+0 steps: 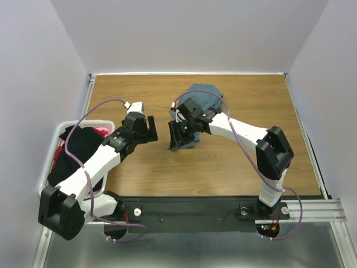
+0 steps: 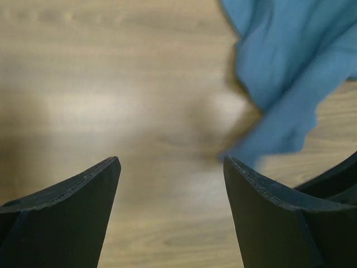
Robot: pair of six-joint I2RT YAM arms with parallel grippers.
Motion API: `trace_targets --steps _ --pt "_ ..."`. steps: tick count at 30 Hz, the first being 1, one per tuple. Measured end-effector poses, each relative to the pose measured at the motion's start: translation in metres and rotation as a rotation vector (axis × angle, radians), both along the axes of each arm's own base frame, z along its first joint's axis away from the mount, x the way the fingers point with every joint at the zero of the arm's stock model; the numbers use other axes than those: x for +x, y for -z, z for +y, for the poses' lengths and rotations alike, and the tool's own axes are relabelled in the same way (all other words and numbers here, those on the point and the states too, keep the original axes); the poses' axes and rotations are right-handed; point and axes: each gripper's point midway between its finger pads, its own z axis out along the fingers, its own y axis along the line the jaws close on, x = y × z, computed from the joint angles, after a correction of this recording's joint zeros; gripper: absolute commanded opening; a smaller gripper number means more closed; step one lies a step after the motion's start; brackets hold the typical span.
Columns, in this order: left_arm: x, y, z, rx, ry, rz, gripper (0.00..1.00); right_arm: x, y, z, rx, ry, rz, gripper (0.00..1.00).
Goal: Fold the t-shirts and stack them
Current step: Flatten the tshirt out
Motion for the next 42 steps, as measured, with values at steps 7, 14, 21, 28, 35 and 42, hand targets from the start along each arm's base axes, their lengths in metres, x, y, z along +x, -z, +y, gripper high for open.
trace_targets --steps 7,14,21,28,35,42 --pt "-0.043 0.013 -0.054 -0.046 0.152 0.026 0.85 0.061 -0.037 -0.058 -0.005 0.225 -0.157 0.63" --pt "-0.063 0.059 -0.118 0.141 0.39 0.087 0.82 0.128 -0.04 -0.217 -0.094 0.645 -0.22 0.63" --pt "-0.042 0.095 -0.102 0.41 0.422 0.098 0.79 0.105 0.006 -0.255 -0.188 0.707 -0.116 0.69" --pt "-0.03 0.114 -0.098 0.545 0.442 0.128 0.74 0.101 0.008 -0.256 -0.19 0.709 -0.117 0.77" --pt "-0.02 0.12 -0.089 0.583 0.406 0.157 0.63 0.102 0.003 -0.258 -0.181 0.714 -0.131 0.77" --pt "-0.014 0.124 -0.076 0.595 0.377 0.192 0.22 0.108 0.0 -0.257 -0.165 0.725 -0.149 0.77"
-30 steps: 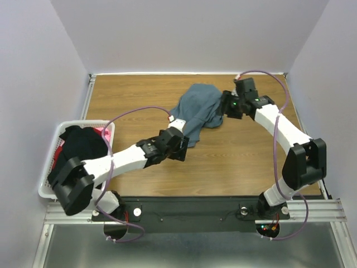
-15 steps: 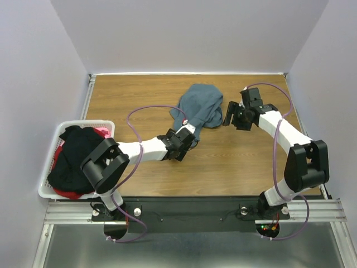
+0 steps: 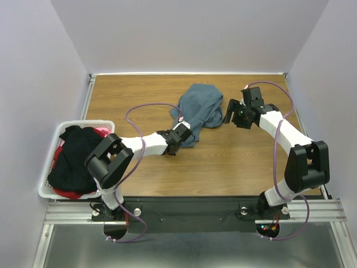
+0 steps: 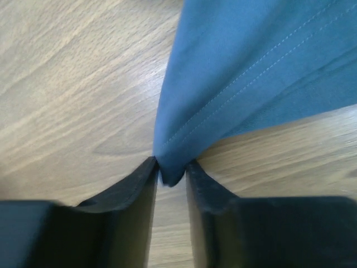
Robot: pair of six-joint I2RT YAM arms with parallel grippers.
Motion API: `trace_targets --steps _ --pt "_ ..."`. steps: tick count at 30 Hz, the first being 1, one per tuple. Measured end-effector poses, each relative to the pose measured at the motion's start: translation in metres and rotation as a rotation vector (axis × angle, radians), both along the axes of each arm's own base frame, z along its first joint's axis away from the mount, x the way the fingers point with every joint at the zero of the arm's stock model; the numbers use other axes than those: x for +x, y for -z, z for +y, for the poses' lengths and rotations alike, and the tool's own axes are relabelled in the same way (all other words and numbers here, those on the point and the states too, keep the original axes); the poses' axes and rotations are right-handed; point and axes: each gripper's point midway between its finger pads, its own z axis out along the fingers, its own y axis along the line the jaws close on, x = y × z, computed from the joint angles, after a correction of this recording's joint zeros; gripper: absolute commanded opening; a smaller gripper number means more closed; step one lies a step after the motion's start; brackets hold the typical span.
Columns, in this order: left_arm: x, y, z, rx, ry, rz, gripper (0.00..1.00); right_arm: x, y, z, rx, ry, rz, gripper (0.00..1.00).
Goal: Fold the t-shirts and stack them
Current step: Flatten the tshirt out
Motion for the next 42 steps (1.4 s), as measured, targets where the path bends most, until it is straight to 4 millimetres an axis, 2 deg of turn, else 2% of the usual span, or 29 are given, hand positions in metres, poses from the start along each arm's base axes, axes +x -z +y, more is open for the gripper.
trace_targets --steps 1,4,10,13,18,20,22,23,25,26,28,31,32,34,35,36,37,39,40,42 --pt "0.0 0.001 0.0 0.001 -0.002 0.003 0.1 0.001 0.0 0.0 0.003 0.002 -0.004 0.77" --pt "-0.002 0.003 0.003 0.013 0.0 0.015 0.0 0.009 0.002 0.006 0.03 0.003 -0.014 0.77" --pt "0.002 -0.005 0.014 0.013 -0.024 0.017 0.0 0.025 0.031 0.02 0.088 0.003 0.02 0.77" --pt "0.012 -0.027 0.02 -0.021 -0.056 -0.012 0.0 0.03 0.049 0.025 0.106 0.003 0.052 0.76" --pt "0.038 -0.094 0.024 -0.152 -0.105 -0.144 0.0 0.05 0.065 0.033 0.135 0.009 0.054 0.74" --pt "0.043 -0.116 0.025 -0.196 -0.114 -0.187 0.0 0.063 0.066 0.038 0.151 0.008 0.036 0.68" --pt "0.047 -0.13 0.027 -0.223 -0.12 -0.214 0.0 0.072 0.069 0.041 0.162 0.004 0.023 0.51" --pt "0.048 -0.134 0.028 -0.231 -0.124 -0.221 0.0 0.076 0.072 0.043 0.167 0.004 0.022 0.36" --pt "0.05 -0.14 0.034 -0.246 -0.135 -0.227 0.0 0.081 0.076 0.044 0.172 -0.001 0.019 0.2" --pt "0.051 -0.141 0.037 -0.249 -0.143 -0.228 0.0 0.082 0.078 0.043 0.176 0.004 0.023 0.08" --pt "0.056 -0.144 0.047 -0.252 -0.171 -0.228 0.0 0.084 0.079 0.038 0.173 0.013 0.022 0.01" --pt "0.075 -0.165 0.07 -0.277 -0.243 -0.266 0.0 0.093 0.074 0.018 0.159 0.044 -0.002 0.01" --pt "0.082 -0.176 0.076 -0.285 -0.262 -0.283 0.0 0.097 0.07 0.009 0.152 0.059 -0.013 0.01" --pt "0.111 -0.223 0.096 -0.34 -0.325 -0.383 0.0 0.111 0.052 -0.021 0.113 0.105 -0.057 0.01" --pt "0.12 -0.238 0.103 -0.353 -0.343 -0.412 0.0 0.118 0.042 -0.033 0.095 0.123 -0.083 0.01" --pt "0.137 -0.268 0.11 -0.385 -0.36 -0.474 0.0 0.13 0.023 -0.05 0.062 0.146 -0.128 0.01" --pt "0.148 -0.289 0.115 -0.404 -0.372 -0.522 0.0 0.138 0.006 -0.061 0.04 0.162 -0.169 0.01" --pt "0.173 -0.341 0.125 -0.447 -0.389 -0.629 0.0 0.157 -0.046 -0.09 -0.039 0.202 -0.3 0.01" --pt "0.182 -0.361 0.126 -0.465 -0.388 -0.674 0.0 0.163 -0.074 -0.1 -0.077 0.216 -0.367 0.01" --pt "0.19 -0.389 0.129 -0.49 -0.386 -0.733 0.0 0.162 -0.123 -0.114 -0.146 0.244 -0.477 0.05"
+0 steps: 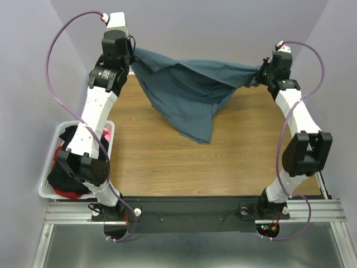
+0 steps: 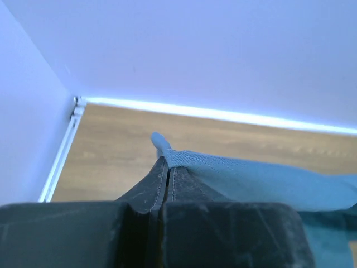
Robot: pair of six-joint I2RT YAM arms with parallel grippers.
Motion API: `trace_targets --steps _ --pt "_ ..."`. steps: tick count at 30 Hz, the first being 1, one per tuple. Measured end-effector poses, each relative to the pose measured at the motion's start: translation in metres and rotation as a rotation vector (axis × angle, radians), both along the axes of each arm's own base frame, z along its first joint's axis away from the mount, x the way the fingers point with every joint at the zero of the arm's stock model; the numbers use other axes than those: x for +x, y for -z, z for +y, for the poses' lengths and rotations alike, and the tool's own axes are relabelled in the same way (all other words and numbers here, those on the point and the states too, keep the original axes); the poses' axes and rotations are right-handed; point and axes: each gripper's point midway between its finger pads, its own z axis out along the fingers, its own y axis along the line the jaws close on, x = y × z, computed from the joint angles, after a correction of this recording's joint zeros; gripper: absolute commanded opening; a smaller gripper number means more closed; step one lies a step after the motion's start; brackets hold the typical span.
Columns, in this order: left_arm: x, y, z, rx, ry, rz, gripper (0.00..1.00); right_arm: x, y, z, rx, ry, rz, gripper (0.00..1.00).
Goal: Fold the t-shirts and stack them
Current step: Flatten the tshirt out
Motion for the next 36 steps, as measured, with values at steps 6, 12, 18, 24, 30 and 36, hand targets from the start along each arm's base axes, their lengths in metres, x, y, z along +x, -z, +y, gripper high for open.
trace_targets --steps 6,12,18,24,30,36 --pt "-0.017 0.008 0.005 -0.015 0.01 0.004 0.0 -0.032 -0.073 -0.015 -0.11 0.067 -0.145 0.06" --pt "-0.076 0.098 0.007 -0.006 0.081 0.204 0.0 -0.061 -0.031 -0.03 -0.181 0.11 -0.002 0.08" --pt "-0.117 0.116 0.011 -0.028 0.111 0.231 0.0 -0.08 -0.008 -0.032 -0.201 0.105 0.113 0.12" --pt "-0.11 0.162 0.001 -0.054 0.129 0.305 0.0 -0.061 0.036 -0.033 -0.165 0.101 0.231 0.34" --pt "-0.078 0.234 -0.007 -0.025 0.105 0.463 0.0 -0.014 0.115 -0.052 -0.104 0.139 0.385 0.67" --pt "-0.062 0.257 -0.011 -0.02 0.093 0.523 0.0 -0.026 0.133 -0.054 -0.071 0.151 0.462 0.65"
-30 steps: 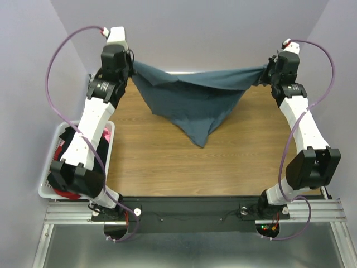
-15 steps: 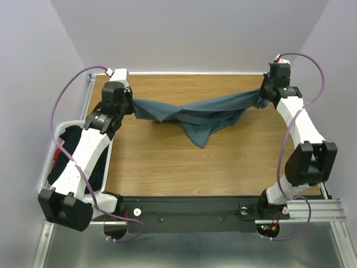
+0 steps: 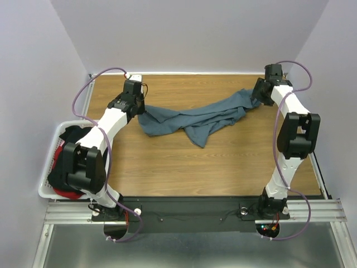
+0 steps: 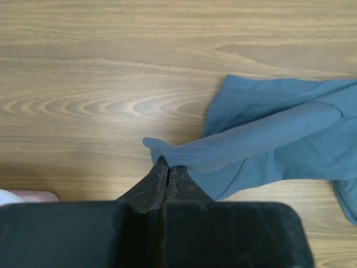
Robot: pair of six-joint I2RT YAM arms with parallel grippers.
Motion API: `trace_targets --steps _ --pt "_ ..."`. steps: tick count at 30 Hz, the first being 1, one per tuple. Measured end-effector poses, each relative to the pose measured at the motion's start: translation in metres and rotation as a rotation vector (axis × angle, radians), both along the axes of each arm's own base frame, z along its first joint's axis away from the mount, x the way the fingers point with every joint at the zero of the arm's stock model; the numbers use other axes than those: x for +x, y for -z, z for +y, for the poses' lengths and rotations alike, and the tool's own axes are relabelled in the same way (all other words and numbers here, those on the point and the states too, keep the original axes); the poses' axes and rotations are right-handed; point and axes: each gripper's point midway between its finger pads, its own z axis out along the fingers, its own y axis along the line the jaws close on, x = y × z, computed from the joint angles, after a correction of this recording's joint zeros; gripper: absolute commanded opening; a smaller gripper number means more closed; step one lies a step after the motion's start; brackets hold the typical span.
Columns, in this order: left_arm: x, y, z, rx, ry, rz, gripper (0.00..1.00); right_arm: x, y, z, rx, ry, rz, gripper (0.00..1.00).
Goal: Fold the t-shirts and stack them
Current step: Flatten the tshirt out
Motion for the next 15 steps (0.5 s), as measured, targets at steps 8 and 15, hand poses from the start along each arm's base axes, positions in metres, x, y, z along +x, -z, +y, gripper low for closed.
trace_targets --steps 8,15 --pt "0.001 -0.023 0.0 -0.017 -0.002 -0.071 0.0 -0.023 -0.013 0.019 0.138 -0.011 -0.04 0.59" --pt "-0.012 -0.021 0.004 -0.016 -0.003 -0.067 0.0 -0.016 0.014 0.018 0.362 0.103 -0.086 0.68"
